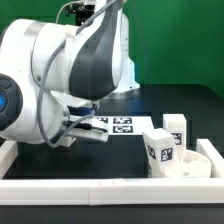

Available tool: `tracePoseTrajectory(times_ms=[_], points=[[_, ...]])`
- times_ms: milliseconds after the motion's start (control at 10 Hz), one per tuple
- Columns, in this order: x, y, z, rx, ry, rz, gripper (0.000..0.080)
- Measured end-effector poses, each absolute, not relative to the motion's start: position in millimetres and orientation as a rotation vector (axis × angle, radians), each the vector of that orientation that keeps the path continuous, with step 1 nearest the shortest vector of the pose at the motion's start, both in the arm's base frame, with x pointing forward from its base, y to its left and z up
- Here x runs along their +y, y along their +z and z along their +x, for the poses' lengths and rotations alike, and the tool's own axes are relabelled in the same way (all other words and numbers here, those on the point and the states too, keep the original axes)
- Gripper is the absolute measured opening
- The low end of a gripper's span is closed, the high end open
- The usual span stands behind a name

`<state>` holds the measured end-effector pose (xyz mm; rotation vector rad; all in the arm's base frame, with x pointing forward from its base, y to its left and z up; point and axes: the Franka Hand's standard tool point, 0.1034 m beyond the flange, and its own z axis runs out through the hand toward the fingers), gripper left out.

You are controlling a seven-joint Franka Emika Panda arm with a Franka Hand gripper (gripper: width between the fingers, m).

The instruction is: Assemble stool

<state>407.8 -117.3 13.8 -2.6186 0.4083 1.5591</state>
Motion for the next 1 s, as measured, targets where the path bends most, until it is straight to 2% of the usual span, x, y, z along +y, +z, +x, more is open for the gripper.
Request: tracePoseTrajectory(times_ms=[100, 200, 300, 400, 600, 900, 1000], points=[[-117, 13.7, 408, 0.408, 1.559, -2.618, 0.0649], [-117, 13.6, 408, 0.407, 1.56, -2.618, 0.0513], [-117, 13.3, 408, 0.407, 1.556, -2.621, 0.0513], [-118, 12.0, 411, 0.405, 1.532, -2.639, 0.0348], [-113, 19.5, 420, 0.38, 1.509, -2.669, 0.0323], [-94, 92.7, 471, 0.316, 1.25, -2.807, 0.0323], [-89, 110.5, 489, 0.264, 1.127, -2.866, 0.0323]])
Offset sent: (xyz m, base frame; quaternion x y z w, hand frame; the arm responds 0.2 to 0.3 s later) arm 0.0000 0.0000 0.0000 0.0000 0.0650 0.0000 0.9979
